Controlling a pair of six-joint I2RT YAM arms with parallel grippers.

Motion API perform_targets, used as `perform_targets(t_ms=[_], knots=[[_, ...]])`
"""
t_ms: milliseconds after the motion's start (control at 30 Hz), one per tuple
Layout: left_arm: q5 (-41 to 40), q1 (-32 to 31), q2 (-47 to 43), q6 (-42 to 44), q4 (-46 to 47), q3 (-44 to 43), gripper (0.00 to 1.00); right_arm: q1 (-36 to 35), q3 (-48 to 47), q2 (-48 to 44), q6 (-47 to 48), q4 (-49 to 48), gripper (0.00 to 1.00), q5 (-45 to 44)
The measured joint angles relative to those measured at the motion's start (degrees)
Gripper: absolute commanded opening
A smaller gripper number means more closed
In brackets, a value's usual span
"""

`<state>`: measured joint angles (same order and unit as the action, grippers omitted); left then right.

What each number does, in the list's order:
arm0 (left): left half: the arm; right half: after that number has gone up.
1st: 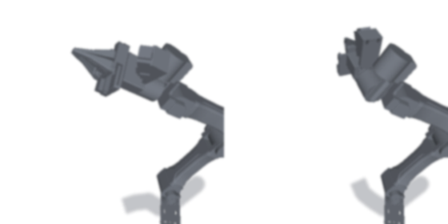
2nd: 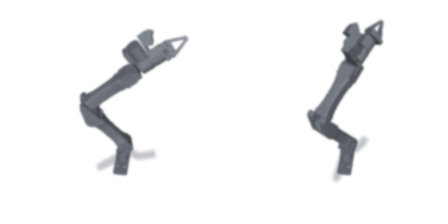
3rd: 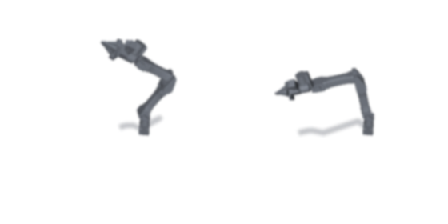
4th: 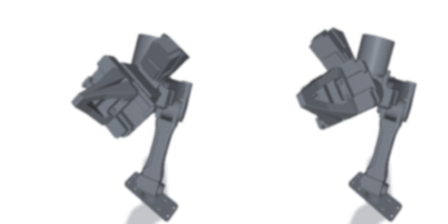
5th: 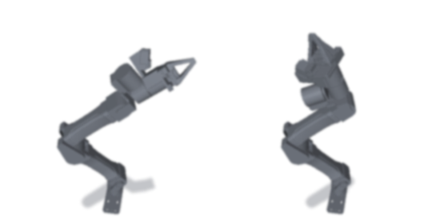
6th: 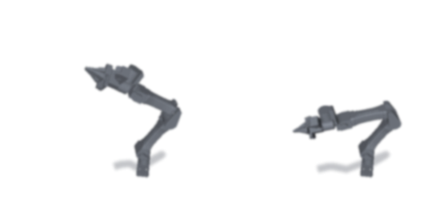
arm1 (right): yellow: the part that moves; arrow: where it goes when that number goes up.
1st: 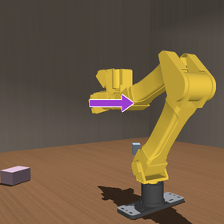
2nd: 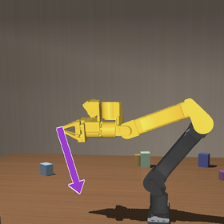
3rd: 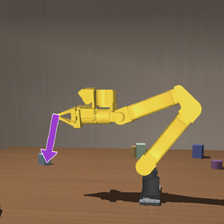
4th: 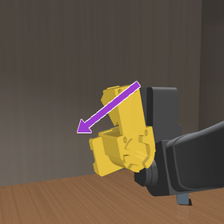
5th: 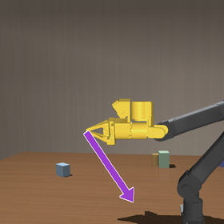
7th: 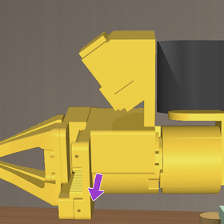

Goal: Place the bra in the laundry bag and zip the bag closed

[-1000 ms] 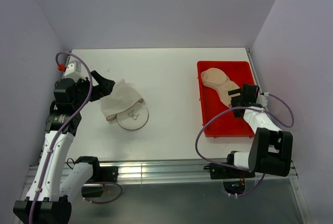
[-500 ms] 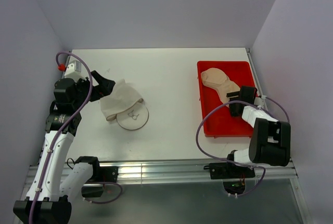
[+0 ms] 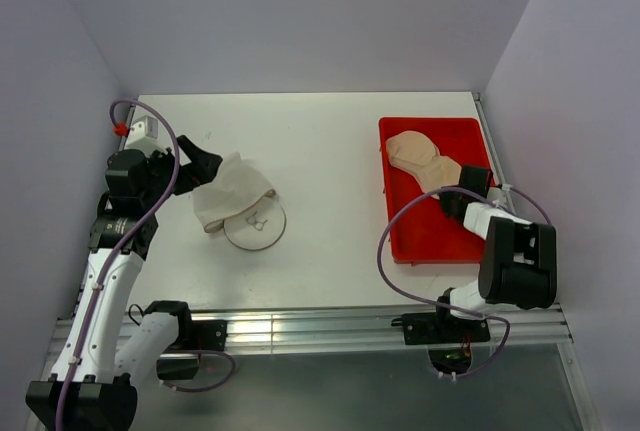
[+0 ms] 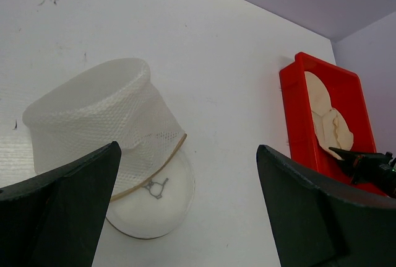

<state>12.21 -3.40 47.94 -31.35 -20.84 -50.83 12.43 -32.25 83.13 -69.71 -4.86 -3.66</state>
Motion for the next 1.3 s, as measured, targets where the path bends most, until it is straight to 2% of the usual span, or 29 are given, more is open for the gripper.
perform_targets(t_ms=[133, 267, 433, 633, 767, 1033, 1133, 1300], knots=[[0.0, 0.0, 0.35, 0.0, 0.04, 0.02, 0.99, 0.0, -0.44, -3.23, 1.4, 2.16, 0.05, -1.9], [-0.02, 0.0, 0.72, 0.0, 0.02, 0.02, 0.99, 0.0, -2.64, -8.85, 3.5, 5.53, 0.0, -4.17], [-0.04, 0.0, 1.07, 0.0, 0.04, 0.02, 0.99, 0.0, -9.27, -16.96, 6.91, 11.78, 0.0, -7.28], [-0.04, 0.0, 1.51, 0.0, 0.04, 0.04, 0.99, -1.55, -21.86, -20.83, 12.13, 18.82, 0.0, -10.36], [-0.09, 0.0, 1.92, 0.0, 0.02, 0.04, 0.99, -7.76, -32.04, -20.5, 16.7, 23.34, 0.0, -13.18], [1.55, -0.66, 3.23, -1.88, 1.75, 1.51, 0.97, -27.58, -54.47, -11.78, 25.38, 28.39, 0.0, -16.61], [1.92, -3.37, 4.22, -3.85, 3.04, 4.07, 0.97, -33.14, -57.66, -8.17, 26.75, 28.48, 0.0, -16.22], [1.44, -8.85, 5.92, -7.41, 4.28, 6.95, 0.95, -38.93, -56.76, -3.08, 26.1, 27.21, 0.0, -11.13]])
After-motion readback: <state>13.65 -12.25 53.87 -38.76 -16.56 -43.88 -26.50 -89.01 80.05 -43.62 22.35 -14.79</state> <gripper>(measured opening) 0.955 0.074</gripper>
